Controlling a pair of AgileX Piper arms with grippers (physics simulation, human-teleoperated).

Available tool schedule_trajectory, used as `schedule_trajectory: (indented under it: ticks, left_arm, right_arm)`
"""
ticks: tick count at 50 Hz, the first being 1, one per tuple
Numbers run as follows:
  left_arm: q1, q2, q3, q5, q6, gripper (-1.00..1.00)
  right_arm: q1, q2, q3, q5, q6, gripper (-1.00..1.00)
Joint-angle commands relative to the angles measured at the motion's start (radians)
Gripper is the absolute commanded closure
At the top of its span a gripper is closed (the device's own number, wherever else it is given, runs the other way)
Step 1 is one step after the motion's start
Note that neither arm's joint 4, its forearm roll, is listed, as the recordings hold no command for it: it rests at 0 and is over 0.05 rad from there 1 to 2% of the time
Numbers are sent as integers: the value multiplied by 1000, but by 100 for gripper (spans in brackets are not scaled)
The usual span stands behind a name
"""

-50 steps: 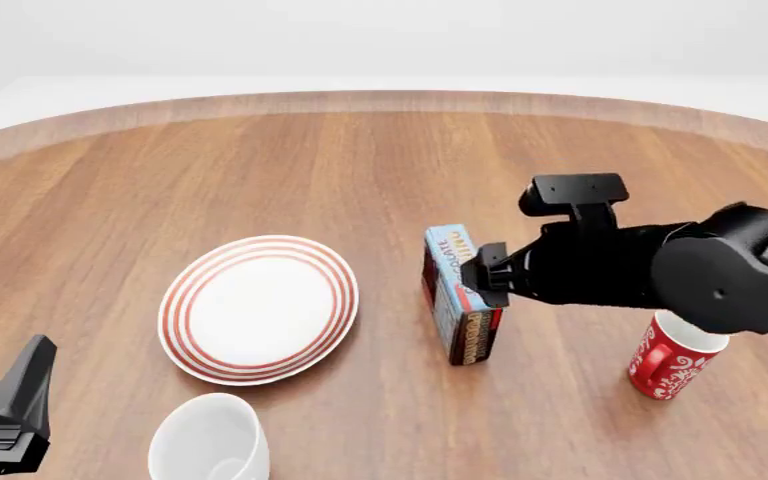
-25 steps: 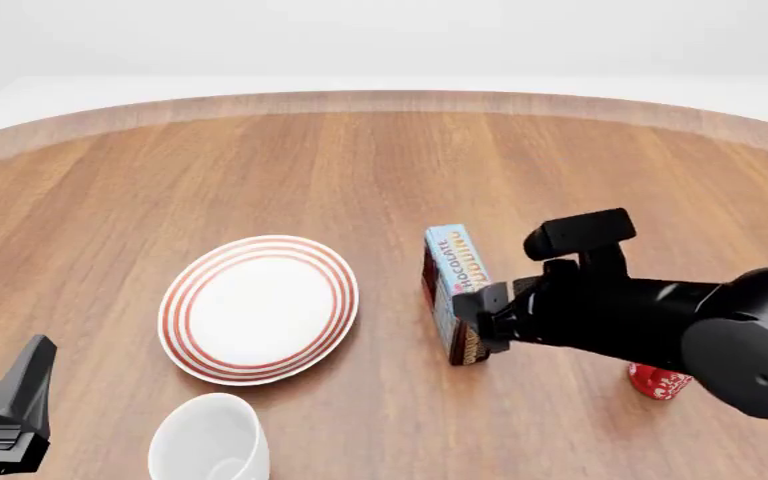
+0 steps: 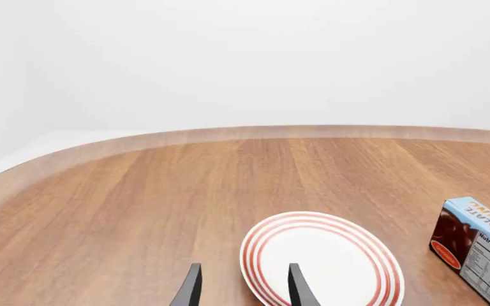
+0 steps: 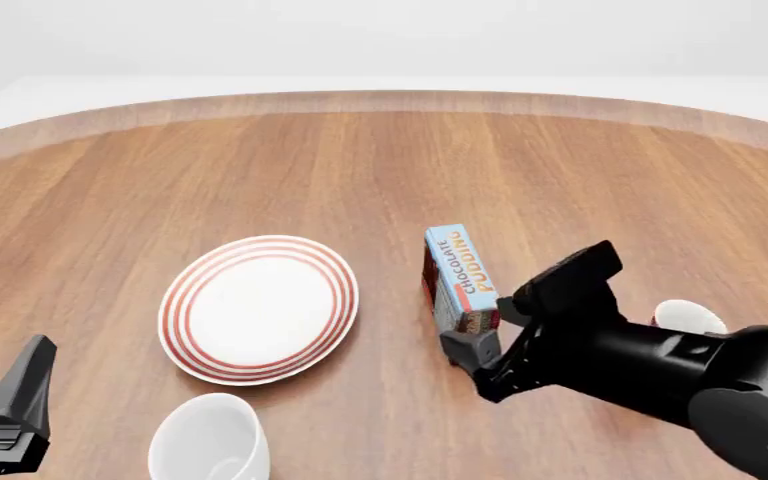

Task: Pick up the white mug and put it on the plate, and put the chocolate pudding to the right of the plate.

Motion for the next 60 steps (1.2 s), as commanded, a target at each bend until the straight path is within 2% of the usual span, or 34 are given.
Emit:
schedule_trajectory:
  ticks: [1, 18, 60]
  left_arm:
    - [0, 0, 0, 0, 0, -100]
    - [0, 0, 0, 0, 0, -100]
    - [0, 0, 0, 0, 0, -100]
  right_arm:
    - [44, 0, 37, -48, -50, -100]
    - [135, 47, 40, -72, -47, -100]
    - [349, 242, -52, -78, -8, -100]
